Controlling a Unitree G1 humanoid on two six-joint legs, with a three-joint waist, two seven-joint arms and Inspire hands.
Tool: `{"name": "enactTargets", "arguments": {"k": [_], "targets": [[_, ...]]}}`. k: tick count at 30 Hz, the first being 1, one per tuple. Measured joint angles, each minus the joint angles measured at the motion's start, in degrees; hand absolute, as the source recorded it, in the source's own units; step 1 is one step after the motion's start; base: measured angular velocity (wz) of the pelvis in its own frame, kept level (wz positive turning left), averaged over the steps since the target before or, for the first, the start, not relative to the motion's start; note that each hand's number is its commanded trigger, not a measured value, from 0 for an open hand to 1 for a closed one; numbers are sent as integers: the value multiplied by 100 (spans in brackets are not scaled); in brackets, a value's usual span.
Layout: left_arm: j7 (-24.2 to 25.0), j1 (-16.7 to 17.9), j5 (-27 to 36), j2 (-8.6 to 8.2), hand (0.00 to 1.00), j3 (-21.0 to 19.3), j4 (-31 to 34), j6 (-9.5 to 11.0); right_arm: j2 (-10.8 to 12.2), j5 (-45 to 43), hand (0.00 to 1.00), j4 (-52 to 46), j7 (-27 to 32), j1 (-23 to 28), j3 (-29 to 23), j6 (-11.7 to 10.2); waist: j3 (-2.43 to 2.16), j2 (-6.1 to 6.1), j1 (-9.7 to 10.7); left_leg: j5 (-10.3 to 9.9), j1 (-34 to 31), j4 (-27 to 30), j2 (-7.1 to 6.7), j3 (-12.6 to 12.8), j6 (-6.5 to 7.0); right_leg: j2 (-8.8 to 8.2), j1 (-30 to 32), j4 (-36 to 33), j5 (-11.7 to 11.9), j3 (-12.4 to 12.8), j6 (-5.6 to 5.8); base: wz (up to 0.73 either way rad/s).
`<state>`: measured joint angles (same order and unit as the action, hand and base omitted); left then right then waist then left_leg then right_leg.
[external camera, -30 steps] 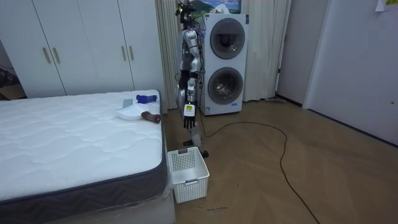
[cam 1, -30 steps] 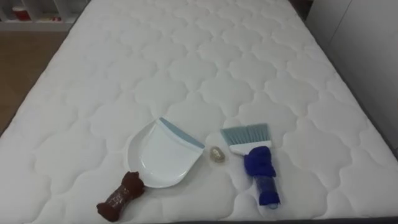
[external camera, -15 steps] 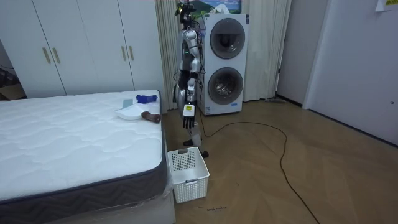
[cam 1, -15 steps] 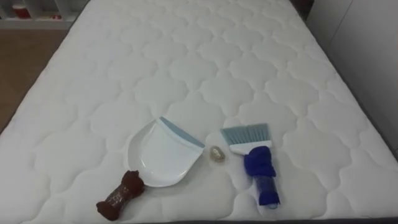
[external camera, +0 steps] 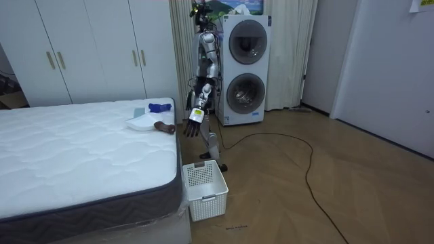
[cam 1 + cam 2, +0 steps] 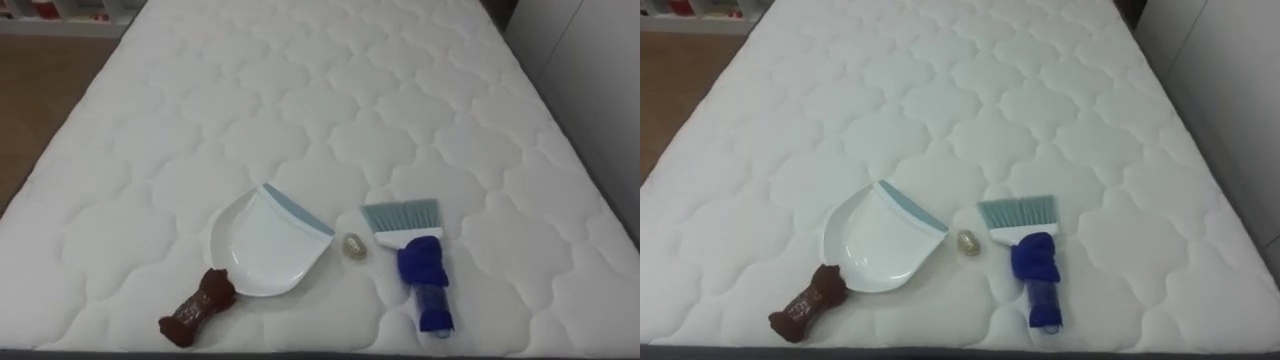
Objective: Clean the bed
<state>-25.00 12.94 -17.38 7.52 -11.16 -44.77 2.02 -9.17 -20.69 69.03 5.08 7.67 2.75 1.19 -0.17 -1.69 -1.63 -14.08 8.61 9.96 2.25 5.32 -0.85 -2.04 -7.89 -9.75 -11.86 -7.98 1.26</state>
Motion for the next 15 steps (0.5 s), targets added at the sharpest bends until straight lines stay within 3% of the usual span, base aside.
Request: {"name": "enactTargets", "arguments": {"k": [4,10,14,15], "targets": [[-453,-54,-12,1,0,64,560,333,-1,22,0,1,50,-1,-77,-215,13,21,10,0,-12,-2,-3,-58,0,0,-16,11,2,-39,-2,7],[-730,-127,-34,20,0,305,1273,706,-8,173,0,25,-23,2,-76,-420,37,53,38,0,-37,-1,-6,-63,-1,-2,-4,27,1,-47,-1,0],[-845,-136,-85,109,0,693,1653,738,-7,164,0,25,-49,-16,-70,-470,55,86,188,1,-113,25,-9,-78,-1,-3,8,25,0,-93,-1,6],[-846,-173,-100,135,0,781,1735,825,-10,166,0,22,-50,-29,-70,-500,55,92,224,1,-149,49,-8,-79,-2,-3,49,14,0,-93,-1,0]]}}
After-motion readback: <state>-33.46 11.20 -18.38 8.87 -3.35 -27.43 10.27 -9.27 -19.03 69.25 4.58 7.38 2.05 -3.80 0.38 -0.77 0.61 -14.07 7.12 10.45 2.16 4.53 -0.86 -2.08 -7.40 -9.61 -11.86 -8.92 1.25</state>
